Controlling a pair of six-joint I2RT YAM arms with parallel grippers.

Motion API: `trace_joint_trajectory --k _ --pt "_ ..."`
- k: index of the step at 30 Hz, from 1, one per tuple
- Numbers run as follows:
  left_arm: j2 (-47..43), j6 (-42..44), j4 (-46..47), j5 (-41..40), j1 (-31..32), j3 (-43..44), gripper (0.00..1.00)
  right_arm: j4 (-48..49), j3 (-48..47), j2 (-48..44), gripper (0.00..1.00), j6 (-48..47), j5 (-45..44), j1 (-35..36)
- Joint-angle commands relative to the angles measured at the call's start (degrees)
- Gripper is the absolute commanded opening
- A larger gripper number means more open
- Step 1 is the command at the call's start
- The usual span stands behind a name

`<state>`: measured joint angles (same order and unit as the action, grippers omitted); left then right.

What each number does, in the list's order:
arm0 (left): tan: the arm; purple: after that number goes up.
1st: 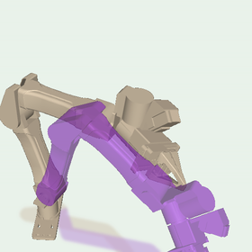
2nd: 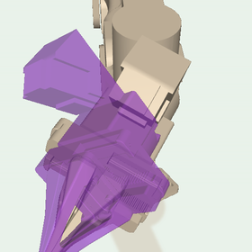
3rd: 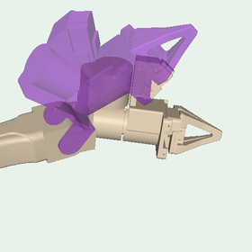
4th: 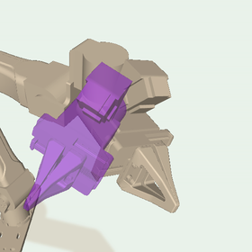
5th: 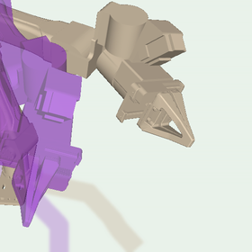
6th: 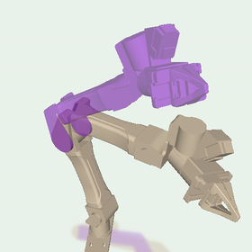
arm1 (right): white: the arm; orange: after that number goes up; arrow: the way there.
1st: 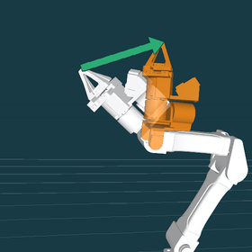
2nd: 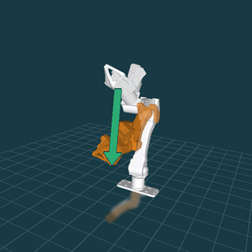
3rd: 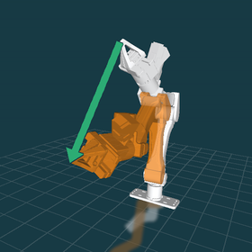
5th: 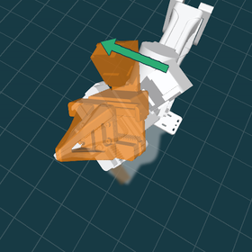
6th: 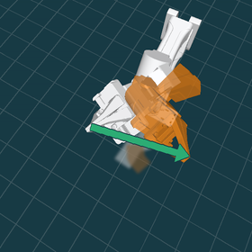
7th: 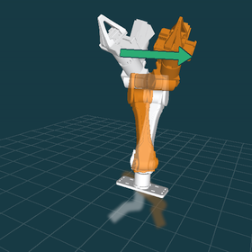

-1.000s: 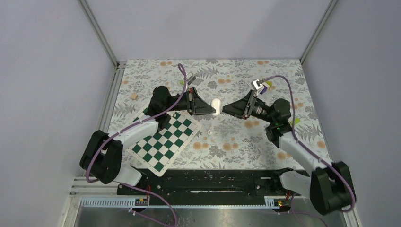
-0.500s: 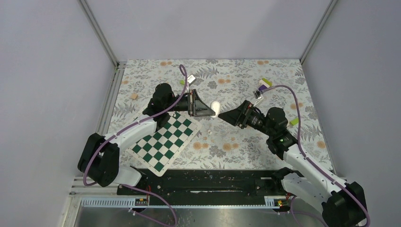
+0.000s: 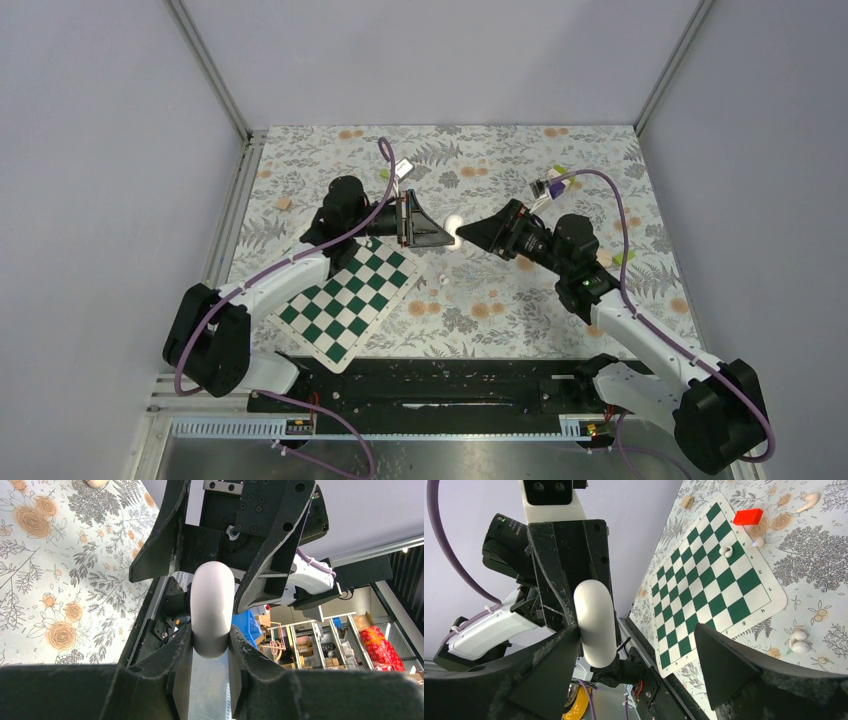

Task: Insert the wireless bluetooth earbuds into the charging case
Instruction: Open the charging case to the charging case.

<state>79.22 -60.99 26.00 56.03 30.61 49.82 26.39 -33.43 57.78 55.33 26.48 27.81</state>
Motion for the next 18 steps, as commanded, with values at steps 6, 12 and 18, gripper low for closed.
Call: trace_joint_trajectory --k 6,12,18 --pt "-2.45 1.98 0.89 -0.40 0.07 3.94 0.00 1.43 1.48 -0.28 0.91 0.17 -2.68 0.40" --pt "-2.84 1.93 0.89 -0.02 0.13 4.09 0.00 -1.76 3.47 -2.86 0.91 -0.87 -5.20 -0.54" --pt "-3.05 1.76 1.06 -0.04 0.09 3.80 0.00 -3.40 3.76 -5.00 0.91 -1.08 -4.00 -2.94"
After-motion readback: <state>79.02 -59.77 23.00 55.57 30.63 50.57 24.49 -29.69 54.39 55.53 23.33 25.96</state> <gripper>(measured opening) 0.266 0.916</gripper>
